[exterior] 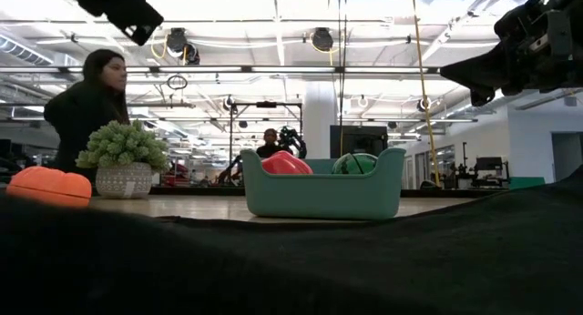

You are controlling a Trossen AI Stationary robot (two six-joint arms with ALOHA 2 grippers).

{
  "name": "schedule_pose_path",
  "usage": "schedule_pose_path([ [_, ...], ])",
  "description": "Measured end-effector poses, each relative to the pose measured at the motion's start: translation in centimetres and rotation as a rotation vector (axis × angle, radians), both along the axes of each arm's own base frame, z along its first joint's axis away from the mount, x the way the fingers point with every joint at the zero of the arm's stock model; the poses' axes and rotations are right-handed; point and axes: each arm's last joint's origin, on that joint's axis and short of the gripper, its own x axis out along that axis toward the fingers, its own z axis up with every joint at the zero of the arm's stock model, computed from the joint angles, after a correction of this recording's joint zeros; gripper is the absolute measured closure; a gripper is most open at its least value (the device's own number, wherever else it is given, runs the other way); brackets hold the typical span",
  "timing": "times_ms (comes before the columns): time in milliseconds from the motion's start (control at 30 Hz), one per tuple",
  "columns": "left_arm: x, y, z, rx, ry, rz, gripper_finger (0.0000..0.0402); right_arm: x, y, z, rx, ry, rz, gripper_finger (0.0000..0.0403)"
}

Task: Pick and placing Produce into tupperware
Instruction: Put the pumpkin into the bin

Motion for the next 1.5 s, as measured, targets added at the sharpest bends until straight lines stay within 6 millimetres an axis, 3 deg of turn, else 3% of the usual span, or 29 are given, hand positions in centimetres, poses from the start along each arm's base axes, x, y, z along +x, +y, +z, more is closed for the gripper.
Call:
schedule_pose_path([
  [333, 2.8, -1.8, 2.3, 0.039, 0.370, 0.065, 0.0401, 0.0, 0.0, 0.0, 0.000, -0.003, 0.000, 0.0403],
  [700, 4.0, -3.1, 4.8, 0.037, 0.534, 0.151, 0.0401, 0.0, 0.0, 0.0, -0.002, -0.002, -0.002, 0.0403],
  [1167, 6.0, -4.9, 2.9, -0.021, 0.771, 0.127, 0.0401, 0.0, 0.0, -0.1, -0.007, 0.006, -0.003, 0.0403],
  [1500, 5.9, -6.1, 2.6, 0.161, 0.744, -0.060, 0.0356, 0.0, 0.0, -0.3, -0.004, 0.027, -0.004, 0.0403],
])
